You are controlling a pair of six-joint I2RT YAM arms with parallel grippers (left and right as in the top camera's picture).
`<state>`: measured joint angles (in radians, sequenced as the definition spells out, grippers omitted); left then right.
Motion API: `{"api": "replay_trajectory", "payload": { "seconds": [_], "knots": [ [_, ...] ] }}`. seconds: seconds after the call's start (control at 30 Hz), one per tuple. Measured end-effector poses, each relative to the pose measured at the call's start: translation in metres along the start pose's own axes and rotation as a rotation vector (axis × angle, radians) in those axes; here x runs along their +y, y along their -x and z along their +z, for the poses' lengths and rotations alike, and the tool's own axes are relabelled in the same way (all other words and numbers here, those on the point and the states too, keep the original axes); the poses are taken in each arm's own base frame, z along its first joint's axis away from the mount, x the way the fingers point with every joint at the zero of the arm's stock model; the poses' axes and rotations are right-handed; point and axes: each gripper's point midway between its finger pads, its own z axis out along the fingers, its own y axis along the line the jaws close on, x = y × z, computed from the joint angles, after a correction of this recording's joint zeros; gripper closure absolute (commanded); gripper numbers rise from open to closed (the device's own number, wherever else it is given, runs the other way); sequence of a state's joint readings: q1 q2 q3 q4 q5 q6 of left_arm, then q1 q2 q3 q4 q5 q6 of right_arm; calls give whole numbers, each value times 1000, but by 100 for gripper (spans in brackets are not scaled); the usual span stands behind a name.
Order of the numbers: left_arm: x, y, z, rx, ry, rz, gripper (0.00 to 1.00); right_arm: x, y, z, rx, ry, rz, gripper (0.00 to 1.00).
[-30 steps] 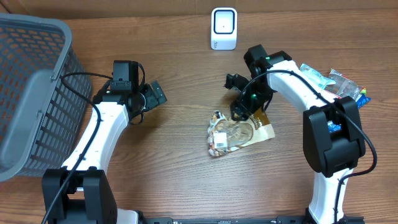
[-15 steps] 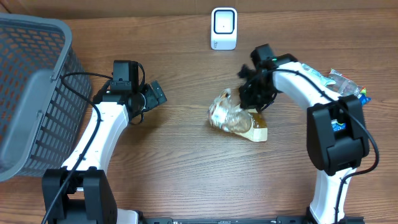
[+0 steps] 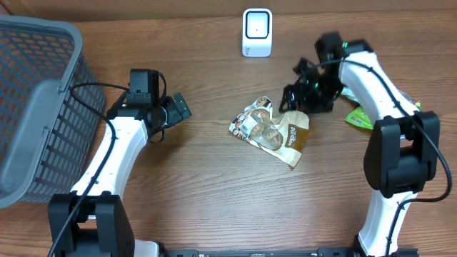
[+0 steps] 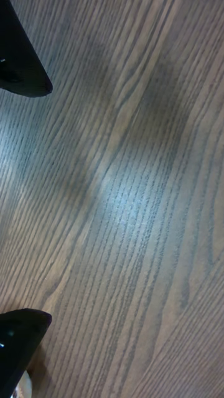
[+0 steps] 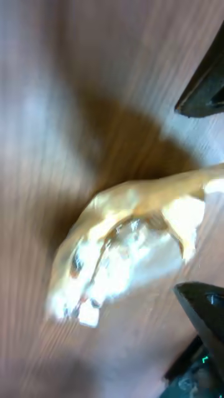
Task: Scan the item barcode
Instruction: 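Grasp the bread bag with the right gripper, adjusting the grip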
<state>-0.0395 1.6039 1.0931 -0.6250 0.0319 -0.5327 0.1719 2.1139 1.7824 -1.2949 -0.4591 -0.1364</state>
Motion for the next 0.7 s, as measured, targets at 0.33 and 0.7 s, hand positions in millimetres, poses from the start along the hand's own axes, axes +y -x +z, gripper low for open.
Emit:
{"api": "replay_trajectory", "payload": {
  "seconds": [0.33, 0.7],
  "knots": [
    [0, 0, 0, 0, 0, 0, 0, 33, 16, -8, -54, -3, -477, 0],
    [0, 0, 0, 0, 0, 0, 0, 20, -27, 53, 75, 27, -582, 0]
  ]
}}
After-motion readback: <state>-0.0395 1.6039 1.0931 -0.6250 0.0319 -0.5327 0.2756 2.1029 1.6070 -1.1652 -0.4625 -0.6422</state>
